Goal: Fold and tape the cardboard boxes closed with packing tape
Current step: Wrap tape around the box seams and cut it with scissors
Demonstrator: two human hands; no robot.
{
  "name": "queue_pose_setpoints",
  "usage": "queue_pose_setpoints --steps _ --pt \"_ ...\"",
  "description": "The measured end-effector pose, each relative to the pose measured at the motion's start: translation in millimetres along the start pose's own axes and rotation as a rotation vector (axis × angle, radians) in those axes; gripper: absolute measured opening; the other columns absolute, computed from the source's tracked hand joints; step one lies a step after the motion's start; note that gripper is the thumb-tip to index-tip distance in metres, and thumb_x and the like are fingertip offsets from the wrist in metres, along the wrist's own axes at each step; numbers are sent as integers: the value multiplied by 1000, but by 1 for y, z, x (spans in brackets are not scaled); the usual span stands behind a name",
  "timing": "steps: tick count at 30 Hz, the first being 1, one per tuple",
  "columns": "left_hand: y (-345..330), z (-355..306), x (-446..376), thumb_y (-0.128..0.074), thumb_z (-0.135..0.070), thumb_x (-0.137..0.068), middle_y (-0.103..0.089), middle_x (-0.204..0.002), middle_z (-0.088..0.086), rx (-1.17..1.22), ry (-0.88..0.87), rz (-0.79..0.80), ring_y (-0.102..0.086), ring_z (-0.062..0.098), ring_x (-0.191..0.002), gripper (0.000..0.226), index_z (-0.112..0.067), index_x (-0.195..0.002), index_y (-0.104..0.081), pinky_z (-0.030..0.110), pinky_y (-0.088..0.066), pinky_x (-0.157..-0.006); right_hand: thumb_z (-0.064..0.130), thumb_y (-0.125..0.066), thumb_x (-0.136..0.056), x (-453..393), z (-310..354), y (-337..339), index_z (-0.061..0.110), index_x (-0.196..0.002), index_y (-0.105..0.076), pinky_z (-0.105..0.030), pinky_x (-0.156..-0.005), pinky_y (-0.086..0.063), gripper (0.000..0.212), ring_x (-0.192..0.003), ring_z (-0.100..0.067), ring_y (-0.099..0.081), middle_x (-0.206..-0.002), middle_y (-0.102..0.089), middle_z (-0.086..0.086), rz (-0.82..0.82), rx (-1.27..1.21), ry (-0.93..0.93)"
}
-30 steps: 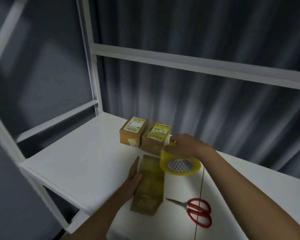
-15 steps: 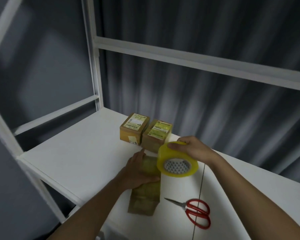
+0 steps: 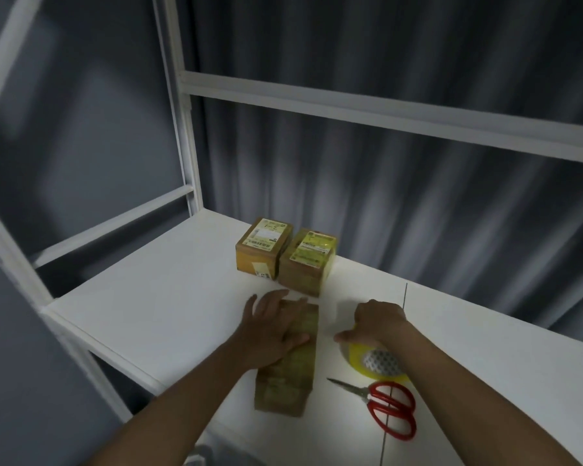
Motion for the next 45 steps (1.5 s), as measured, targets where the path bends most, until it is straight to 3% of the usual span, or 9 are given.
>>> queue_pose_setpoints --steps 5,9,12,16,23,30,34,38,45 --pt "0 -32 3 -24 -44 -101 2 -159 6 17 50 40 5 26 -146 60 -16 -151 -6 47 -17 -115 73 -43 -82 1 13 -7 19 -127 -53 -36 -90 -42 71 -115 -25 -56 -124 -59 -3 -66 83 33" --pt "-7 -43 1 -38 -75 -81 23 -156 3 170 244 145 24 26 -142 102 -21 -149 13 61 -9 -112 55 -48 -89 9 2 -6 32 -134 -43 -31 -94 -39 51 -121 -20 -50 -134 -53 2 -84 -216 112" --pt "-7 -47 -3 -47 -62 -85 30 -153 7 91 279 156 29 28 -140 102 -16 -147 19 62 -5 -112 50 -57 -84 15 -26 -6 36 -124 -51 -28 -88 -44 42 -108 -15 -56 -124 -59 5 -73 -508 68" --pt "-5 -48 -2 -44 -47 -89 33 -152 10 86 300 137 30 30 -139 93 -12 -146 21 59 -10 -113 83 -59 -55 23 -51 -18 30 -116 -61 -30 -86 -46 80 -106 -16 -56 -117 -59 7 -32 -600 -46" --pt "-2 -35 -5 -43 -42 -93 13 -158 2 349 218 -25 13 26 -145 74 -31 -148 5 55 -15 -111 48 -64 -84 27 -56 -23 19 -87 -71 -26 -78 -50 30 -88 -18 -66 -90 -70 1 -80 -945 18" --pt "-17 -8 -11 -53 -66 -62 -23 -153 -6 907 169 -88 -21 21 -141 78 -59 -134 -24 51 -26 -113 57 -64 -80 24 -48 8 21 -87 -71 -30 -77 -51 37 -85 -15 -63 -91 -69 1 -131 -775 65" --pt "-7 -7 -8 -45 -50 -76 -9 -156 -6 920 87 4 -6 15 -145 57 -61 -127 -20 45 -18 -117 62 -63 -78 20 -36 18 34 -100 -64 -27 -79 -47 36 -94 -13 -57 -108 -61 6 -204 -729 115" --pt "-7 6 -6 -37 -11 -98 -39 -137 -14 961 37 24 -41 6 -128 52 -50 -131 -26 32 -38 -107 64 -60 -79 20 -19 34 36 -97 -62 -30 -81 -50 34 -91 -12 -57 -102 -61 9 -258 -629 191" --pt "-9 6 -4 -39 -22 -95 -13 -156 -2 442 159 -90 -19 18 -140 59 -21 -148 -13 42 -31 -111 65 -61 -77 19 8 55 35 -106 -62 -30 -79 -50 42 -94 -15 -56 -106 -58 8 -280 -674 215"
Point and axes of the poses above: each hand's wrist, its own x-axis away from the middle knuckle, its own y-axis out of the back of the hand, z = x × y, the point moved 1 cm from there along -x, towards the middle knuckle
